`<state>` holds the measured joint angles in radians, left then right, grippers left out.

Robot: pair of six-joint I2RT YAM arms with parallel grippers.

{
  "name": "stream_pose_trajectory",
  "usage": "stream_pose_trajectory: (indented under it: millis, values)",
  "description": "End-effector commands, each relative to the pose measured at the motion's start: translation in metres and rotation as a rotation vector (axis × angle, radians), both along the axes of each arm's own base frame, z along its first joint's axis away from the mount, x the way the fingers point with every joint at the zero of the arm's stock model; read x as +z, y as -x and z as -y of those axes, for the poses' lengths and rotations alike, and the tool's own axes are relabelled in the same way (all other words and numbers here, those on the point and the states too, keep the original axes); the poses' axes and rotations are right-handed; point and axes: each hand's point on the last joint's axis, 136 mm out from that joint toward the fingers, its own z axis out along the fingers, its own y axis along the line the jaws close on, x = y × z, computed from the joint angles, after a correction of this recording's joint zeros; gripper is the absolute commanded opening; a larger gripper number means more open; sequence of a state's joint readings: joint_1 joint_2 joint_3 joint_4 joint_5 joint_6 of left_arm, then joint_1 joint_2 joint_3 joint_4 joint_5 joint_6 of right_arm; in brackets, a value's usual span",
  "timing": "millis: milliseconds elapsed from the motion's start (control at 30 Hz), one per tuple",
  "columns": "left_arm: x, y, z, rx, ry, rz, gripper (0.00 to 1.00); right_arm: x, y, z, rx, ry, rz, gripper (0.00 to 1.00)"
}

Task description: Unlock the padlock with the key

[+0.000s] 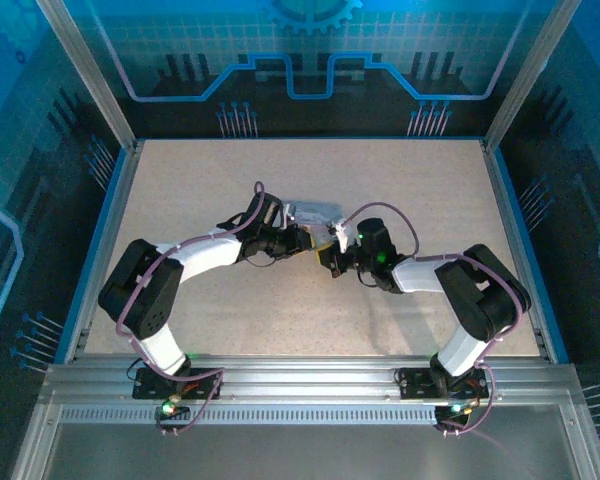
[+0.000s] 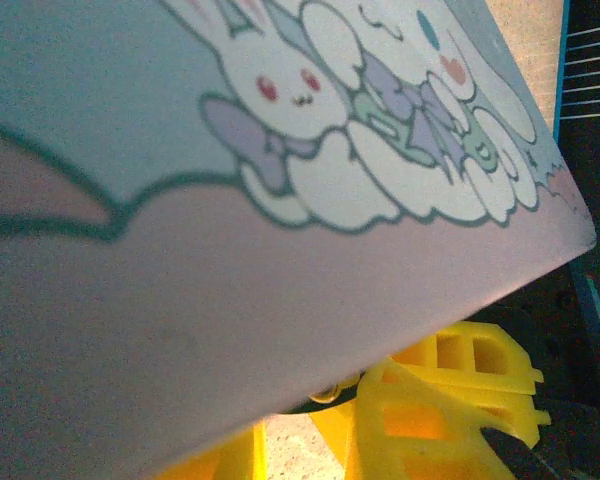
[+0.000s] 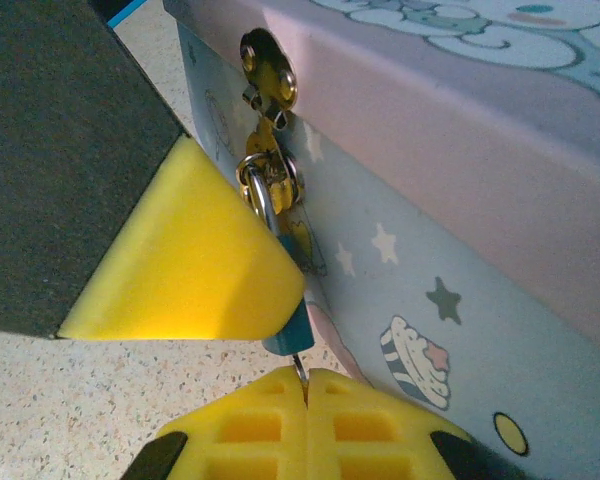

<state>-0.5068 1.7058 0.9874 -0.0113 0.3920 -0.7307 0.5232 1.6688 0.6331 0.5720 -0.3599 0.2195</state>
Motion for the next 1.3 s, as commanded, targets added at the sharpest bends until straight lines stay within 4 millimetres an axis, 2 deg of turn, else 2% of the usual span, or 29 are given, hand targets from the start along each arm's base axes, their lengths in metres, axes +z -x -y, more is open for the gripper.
stream_pose_trajectory:
  millis: [0, 100, 200, 600, 833, 1100, 1267]
  values:
    - [0.022, 0.010, 0.012, -0.070, 0.044, 0.026, 0.14, 0.033, -0.022, -0.010, -0.024, -0.057, 0.124, 0.00]
    - [0.021, 0.010, 0.013, -0.070, 0.046, 0.024, 0.14, 0.041, -0.026, -0.014, -0.028, -0.085, 0.130, 0.00]
    - [0.016, 0.009, 0.014, -0.068, 0.054, 0.016, 0.14, 0.040, -0.027, -0.015, -0.043, -0.086, 0.125, 0.00]
    - [-0.007, 0.006, 0.015, -0.050, 0.049, -0.016, 0.16, 0.002, -0.015, 0.001, -0.095, -0.012, 0.040, 0.00]
    - [-0.022, 0.005, 0.015, -0.042, 0.040, -0.039, 0.18, -0.018, -0.010, 0.003, -0.106, 0.011, -0.005, 0.00]
    - [-0.033, 0.007, 0.011, -0.035, 0.015, -0.047, 0.29, -0.031, -0.007, 0.007, -0.125, 0.027, -0.043, 0.00]
    - [-0.034, 0.007, 0.005, -0.025, -0.003, -0.038, 0.38, -0.040, -0.001, 0.006, -0.133, 0.030, -0.078, 0.00]
